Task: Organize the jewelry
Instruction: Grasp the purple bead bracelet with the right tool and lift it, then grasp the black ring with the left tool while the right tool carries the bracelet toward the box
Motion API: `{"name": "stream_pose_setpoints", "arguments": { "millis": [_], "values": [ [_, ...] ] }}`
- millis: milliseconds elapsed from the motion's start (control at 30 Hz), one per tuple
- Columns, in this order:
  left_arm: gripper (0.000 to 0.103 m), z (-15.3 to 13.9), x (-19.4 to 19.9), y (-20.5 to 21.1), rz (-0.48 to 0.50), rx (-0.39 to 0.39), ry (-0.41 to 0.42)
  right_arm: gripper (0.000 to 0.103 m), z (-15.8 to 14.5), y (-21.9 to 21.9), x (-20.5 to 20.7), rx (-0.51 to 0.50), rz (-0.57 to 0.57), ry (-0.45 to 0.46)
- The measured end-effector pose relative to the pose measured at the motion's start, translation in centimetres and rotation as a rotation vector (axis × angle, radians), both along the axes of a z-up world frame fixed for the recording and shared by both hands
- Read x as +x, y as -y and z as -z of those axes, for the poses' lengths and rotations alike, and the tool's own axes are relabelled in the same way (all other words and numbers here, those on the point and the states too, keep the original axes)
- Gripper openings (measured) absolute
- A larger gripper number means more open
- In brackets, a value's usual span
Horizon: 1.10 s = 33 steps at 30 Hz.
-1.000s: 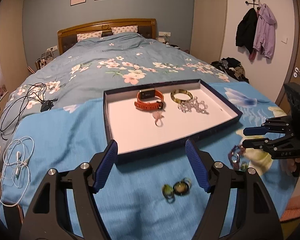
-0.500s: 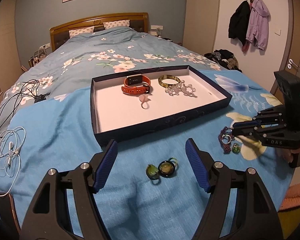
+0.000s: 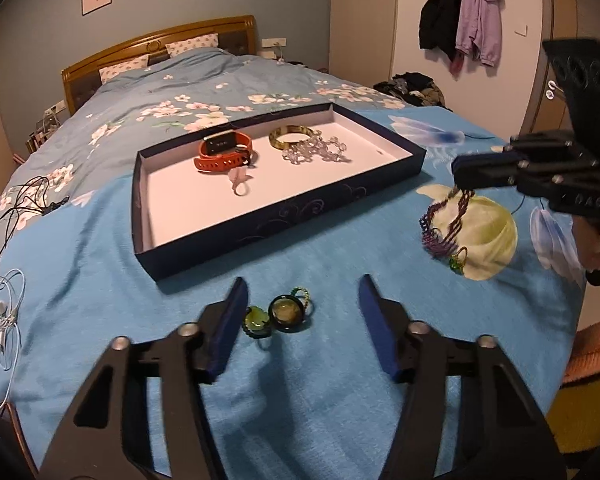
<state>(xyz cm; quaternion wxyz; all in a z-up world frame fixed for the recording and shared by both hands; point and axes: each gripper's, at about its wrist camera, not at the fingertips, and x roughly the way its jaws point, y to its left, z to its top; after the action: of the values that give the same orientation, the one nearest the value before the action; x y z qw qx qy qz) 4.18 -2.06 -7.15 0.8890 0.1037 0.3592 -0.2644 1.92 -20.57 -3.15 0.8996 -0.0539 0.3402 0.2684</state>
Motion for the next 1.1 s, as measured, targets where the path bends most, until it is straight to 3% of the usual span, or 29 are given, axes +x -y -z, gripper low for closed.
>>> {"name": "stream_pose_setpoints", "arguments": {
  "millis": [333, 500, 767, 1100],
  "values": [
    [0.043, 0.8, 1.3, 0.2, 0.028, 0.019, -0.053, 0.003, -1.3, -0.2, 0.3, 0.040, -0.014, 0.032],
    [0.035, 1.4, 2.1, 0.0, 0.028, 0.018, -0.097, 0.003, -1.1, 0.0, 0.6, 0.060, -0.010, 0.026],
    [0.024, 1.5, 1.8, -0.1, 0.018, 0.027, -0.098, 0.003, -0.6, 0.2, 1.0, 0.073, -0.001, 0.006],
    [0.022, 1.2, 1.0, -0.6, 0.007, 0.005, -0.088, 0.003, -0.2, 0.2, 1.4, 0.080, 0.009, -0.002]
  ]
}}
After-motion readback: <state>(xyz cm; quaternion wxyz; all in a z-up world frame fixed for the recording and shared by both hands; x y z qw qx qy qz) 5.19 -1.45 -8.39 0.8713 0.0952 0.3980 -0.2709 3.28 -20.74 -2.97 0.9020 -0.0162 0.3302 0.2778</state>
